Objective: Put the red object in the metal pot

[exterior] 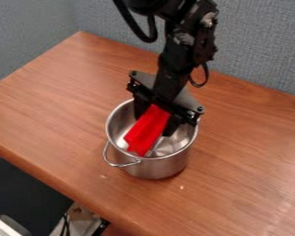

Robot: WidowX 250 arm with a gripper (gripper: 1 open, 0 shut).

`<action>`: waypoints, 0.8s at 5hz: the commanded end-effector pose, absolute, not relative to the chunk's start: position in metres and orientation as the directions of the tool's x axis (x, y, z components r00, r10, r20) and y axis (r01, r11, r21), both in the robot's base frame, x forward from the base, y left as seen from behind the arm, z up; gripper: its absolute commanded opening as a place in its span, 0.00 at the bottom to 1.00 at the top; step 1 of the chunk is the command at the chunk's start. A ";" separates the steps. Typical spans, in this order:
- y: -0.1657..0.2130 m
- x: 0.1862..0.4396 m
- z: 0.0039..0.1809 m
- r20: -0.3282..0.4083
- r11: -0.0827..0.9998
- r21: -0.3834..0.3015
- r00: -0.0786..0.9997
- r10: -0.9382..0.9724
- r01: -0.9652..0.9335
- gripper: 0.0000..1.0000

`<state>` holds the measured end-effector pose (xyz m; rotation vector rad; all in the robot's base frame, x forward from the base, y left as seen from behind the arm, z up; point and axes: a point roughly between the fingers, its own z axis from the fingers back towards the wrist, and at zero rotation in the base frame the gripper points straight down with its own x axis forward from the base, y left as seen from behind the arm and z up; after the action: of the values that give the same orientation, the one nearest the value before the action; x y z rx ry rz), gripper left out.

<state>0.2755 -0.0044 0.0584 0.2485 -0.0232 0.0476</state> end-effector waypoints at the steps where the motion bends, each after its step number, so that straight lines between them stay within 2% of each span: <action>1: -0.005 0.289 0.065 0.048 0.964 0.263 0.998 0.034 -0.046 0.00; 2: -0.004 0.294 0.064 0.052 0.972 0.236 0.999 -0.004 -0.009 1.00; 4: -0.001 0.302 0.072 0.090 0.983 0.174 0.994 -0.069 0.052 1.00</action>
<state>0.2921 -0.0028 0.0557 0.1734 -0.0303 -0.0700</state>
